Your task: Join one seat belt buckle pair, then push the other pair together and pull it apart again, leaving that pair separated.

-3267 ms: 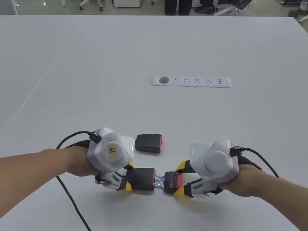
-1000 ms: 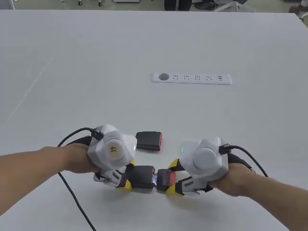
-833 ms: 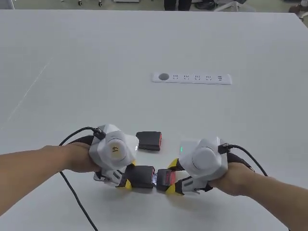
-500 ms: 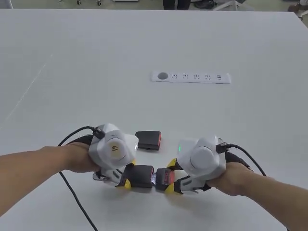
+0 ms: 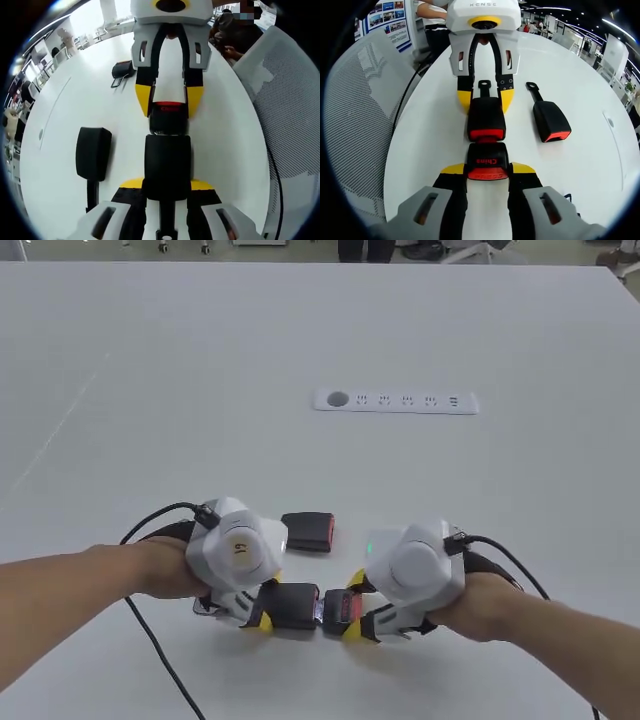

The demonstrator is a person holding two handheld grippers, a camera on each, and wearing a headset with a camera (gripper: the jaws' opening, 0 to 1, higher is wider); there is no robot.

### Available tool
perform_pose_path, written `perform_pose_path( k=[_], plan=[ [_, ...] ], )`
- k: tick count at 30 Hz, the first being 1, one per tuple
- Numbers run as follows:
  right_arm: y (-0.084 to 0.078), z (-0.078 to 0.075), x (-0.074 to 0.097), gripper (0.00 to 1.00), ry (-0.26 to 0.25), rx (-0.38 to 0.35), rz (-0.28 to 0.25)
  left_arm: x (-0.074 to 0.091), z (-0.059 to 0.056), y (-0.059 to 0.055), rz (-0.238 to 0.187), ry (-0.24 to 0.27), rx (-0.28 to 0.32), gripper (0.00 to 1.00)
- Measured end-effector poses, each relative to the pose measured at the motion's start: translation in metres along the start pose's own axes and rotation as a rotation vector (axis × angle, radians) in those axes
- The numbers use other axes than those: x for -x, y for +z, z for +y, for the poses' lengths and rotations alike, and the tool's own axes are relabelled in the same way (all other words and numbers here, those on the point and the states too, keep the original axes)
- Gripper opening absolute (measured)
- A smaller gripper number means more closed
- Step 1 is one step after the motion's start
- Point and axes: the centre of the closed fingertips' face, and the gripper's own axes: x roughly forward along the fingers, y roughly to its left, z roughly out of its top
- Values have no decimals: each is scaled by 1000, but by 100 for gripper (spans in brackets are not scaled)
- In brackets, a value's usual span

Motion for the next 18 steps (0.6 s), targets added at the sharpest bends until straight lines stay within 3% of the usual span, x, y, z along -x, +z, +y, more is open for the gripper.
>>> perform_pose_path(
  k=[11, 15, 18],
  plan=[
    [-4, 0, 2, 29, 13, 8, 23, 0, -1, 0, -7, -5, 0, 31],
    [-18, -3, 10, 29, 14, 24, 55, 0, 0, 0, -9, -7, 14, 31],
    [-16, -2, 11, 29, 11, 14, 41, 0, -1, 1, -1, -6, 16, 32]
  ],
)
